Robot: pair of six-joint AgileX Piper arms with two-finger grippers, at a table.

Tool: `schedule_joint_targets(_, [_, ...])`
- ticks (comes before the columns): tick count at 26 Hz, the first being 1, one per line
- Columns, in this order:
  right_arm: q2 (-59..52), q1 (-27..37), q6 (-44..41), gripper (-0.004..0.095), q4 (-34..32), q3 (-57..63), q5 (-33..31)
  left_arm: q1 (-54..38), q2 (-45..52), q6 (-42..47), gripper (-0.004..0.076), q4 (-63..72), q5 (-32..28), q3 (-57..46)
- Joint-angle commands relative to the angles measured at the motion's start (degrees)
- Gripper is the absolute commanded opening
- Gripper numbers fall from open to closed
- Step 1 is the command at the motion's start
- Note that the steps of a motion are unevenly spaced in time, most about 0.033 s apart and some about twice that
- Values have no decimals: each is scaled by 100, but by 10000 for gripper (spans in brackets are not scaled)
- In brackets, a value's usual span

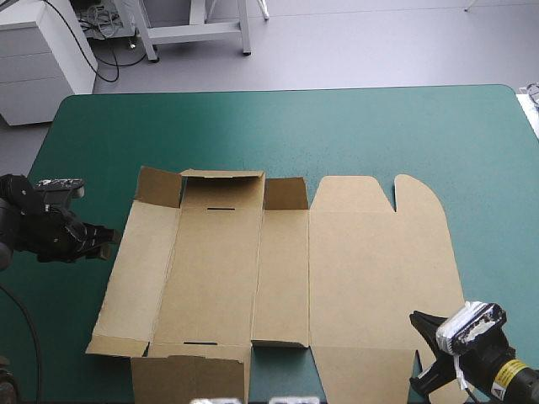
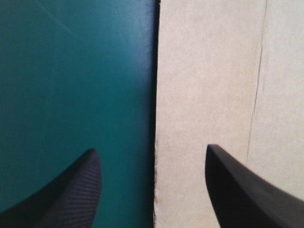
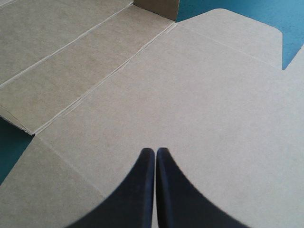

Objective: Fold the box

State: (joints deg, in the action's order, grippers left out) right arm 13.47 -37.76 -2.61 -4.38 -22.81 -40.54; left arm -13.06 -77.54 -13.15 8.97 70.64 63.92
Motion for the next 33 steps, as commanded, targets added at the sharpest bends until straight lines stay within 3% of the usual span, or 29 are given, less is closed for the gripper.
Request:
schedule_joint_targets(1, [55, 6, 27, -12, -17, -134, 415, 14, 148, -12, 454, 213, 248, 169])
schedule_joint_targets(11, [55, 6, 27, -12, -17, -134, 415, 14, 113, -864, 455, 527, 332, 4])
schedule_joint_targets(21, [55, 6, 27, -12, -17, -134, 415, -23, -569, -1147, 455, 546, 341, 4])
schedule_joint_targets(29, [55, 6, 27, -12, -17, -134, 415, -1149, -929, -1680, 455, 1663, 377, -62])
schedule_joint_targets(33, [55, 6, 27, -12, -17, -134, 425, -1185, -929, -2165, 455, 2060, 377, -663])
